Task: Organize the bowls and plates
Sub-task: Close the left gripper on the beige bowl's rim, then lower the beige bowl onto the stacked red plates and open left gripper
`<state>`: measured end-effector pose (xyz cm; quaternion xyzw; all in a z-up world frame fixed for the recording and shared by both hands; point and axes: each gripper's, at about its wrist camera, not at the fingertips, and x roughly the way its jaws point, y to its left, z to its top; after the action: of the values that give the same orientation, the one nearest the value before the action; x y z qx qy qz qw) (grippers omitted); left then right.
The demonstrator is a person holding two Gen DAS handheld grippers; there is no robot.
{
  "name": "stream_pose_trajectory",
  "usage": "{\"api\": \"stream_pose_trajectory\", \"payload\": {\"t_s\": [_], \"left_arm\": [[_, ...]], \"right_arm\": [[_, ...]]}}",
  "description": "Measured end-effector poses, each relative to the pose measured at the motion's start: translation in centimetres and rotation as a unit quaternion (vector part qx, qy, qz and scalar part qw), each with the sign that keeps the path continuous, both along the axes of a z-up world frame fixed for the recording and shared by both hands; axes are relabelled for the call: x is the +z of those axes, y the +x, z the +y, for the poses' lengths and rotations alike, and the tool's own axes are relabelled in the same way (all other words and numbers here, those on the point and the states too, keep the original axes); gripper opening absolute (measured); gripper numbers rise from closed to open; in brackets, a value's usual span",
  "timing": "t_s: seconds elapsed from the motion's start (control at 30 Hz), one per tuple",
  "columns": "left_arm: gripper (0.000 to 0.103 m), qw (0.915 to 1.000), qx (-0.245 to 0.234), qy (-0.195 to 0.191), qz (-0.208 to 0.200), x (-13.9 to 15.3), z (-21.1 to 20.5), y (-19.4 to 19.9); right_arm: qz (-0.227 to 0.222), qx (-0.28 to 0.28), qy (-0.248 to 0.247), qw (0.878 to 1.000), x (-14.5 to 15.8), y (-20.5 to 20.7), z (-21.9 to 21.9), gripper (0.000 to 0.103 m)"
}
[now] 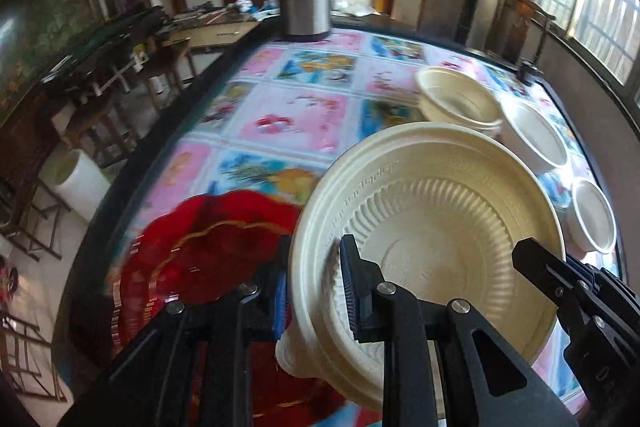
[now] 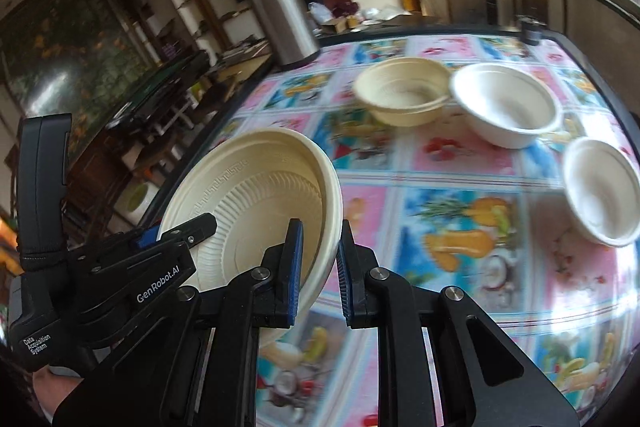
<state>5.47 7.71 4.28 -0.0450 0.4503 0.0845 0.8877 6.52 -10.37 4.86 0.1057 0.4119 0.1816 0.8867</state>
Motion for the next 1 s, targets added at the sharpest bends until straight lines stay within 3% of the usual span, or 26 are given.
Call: {"api": "stream_pose_trajectory", "payload": {"t_s": [0.23,0.4,1.0], "left_arm": [[0.022,0.9979,0.064,-0.001,0.013,-1.7,6.3,-2.4],[0.022,0.9961,0.084,-0.002,0.024,-3.2,8.4,-3.0],[0.023,0.9952,0.088,0.006,0.042,-6.0,9.1,-3.9]], "right_arm": [[0.022,0.072,-0.018,0.997,-2.2,0.0,7.3,0.016],[0.038,0.097,-0.036,0.994,-4.1,0.3,10.6,0.016],[0.060,0.104,-0.062,0.991,-6.3,0.0,12.0,0.017]]}}
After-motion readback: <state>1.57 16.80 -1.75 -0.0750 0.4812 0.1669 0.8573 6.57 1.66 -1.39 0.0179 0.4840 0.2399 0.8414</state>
